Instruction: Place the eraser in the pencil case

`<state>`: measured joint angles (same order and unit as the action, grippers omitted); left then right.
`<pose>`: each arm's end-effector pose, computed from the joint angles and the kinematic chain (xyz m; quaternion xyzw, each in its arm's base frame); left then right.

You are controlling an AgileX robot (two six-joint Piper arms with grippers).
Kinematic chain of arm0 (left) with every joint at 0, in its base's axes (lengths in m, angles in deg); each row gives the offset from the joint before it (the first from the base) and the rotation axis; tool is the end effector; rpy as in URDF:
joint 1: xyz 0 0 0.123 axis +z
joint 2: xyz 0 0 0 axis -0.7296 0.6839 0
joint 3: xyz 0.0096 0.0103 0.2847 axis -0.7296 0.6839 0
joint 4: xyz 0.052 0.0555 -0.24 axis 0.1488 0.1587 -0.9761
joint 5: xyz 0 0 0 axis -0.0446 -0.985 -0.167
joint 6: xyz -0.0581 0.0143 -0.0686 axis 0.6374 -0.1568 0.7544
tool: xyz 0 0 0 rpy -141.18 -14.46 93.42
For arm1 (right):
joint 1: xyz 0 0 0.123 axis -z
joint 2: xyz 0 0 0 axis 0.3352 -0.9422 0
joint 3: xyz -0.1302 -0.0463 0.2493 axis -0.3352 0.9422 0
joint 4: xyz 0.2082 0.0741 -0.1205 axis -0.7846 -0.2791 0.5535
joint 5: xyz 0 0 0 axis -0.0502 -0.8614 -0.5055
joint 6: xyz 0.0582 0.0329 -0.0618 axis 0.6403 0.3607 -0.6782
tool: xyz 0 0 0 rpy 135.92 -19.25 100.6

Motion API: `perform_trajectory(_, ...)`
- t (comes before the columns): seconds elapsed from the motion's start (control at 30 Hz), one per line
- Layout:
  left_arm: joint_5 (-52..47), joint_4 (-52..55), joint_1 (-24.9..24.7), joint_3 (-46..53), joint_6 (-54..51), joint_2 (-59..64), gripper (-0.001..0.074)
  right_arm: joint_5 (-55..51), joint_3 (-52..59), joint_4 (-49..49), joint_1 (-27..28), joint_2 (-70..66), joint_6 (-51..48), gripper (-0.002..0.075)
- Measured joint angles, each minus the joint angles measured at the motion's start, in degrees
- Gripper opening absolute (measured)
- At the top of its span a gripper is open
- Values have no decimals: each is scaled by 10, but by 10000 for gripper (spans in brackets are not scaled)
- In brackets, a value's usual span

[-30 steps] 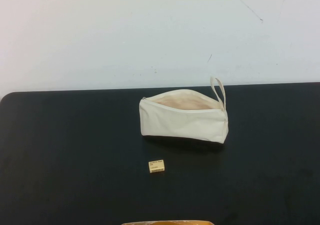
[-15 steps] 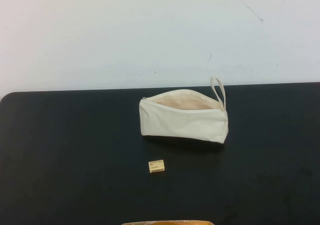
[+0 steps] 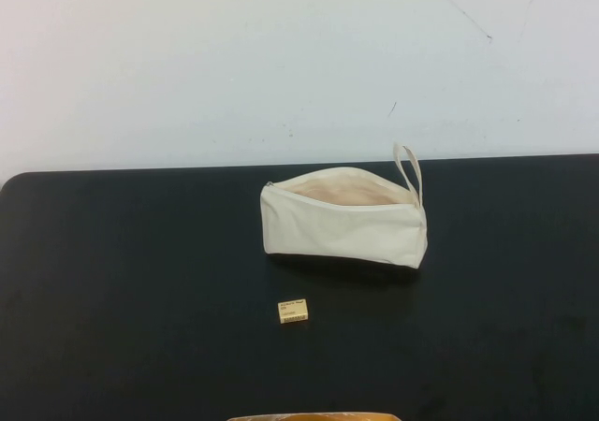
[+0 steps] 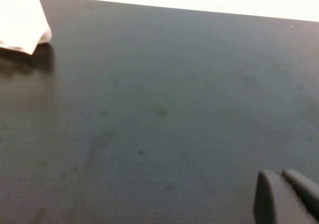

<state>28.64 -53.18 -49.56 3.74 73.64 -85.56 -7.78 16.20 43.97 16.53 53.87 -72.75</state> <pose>0.0533 -0.0041 0.1763 0.0647 0.7916 0.0097 0.6076 0.0535 -0.0006 0.1736 -0.0495 0.7945 -0.0298 0.6046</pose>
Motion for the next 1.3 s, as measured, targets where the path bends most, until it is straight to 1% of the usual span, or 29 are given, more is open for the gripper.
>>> perform_trajectory(0.13,18,-38,0,1,15,0,-1,0,0,0,0,0,0,-1)
perform_trajectory(0.23,55,-84,0,4,21,0,-1,0,0,0,0,0,0,-1)
perform_trajectory(0.4,196,-131,0,4,27,0,-1,0,0,0,0,0,0,-1)
perform_trajectory(0.6,371,-141,0,4,27,0,-1,0,0,0,0,0,0,-1)
perform_trajectory(0.7,427,-144,0,4,29,0,-1,0,0,0,0,0,0,-1)
perform_trajectory(0.77,440,-145,0,4,29,0,-1,0,0,0,0,0,0,-1)
perform_trajectory(0.9,441,-145,0,4,33,0,-1,0,0,0,0,0,0,-1)
perform_trajectory(0.97,441,-131,0,4,83,0,-1,0,0,0,0,0,0,-1)
perform_trajectory(1.03,433,-94,0,4,133,0,-1,0,0,0,0,0,0,-1)
perform_trajectory(1.13,356,-29,0,-40,164,0,-1,0,0,0,0,0,0,-1)
perform_trajectory(1.23,242,-4,0,-125,172,20,-1,0,0,0,0,0,0,-1)
perform_trajectory(1.3,146,1,0,-195,175,57,-1,0,0,0,0,0,0,-1)
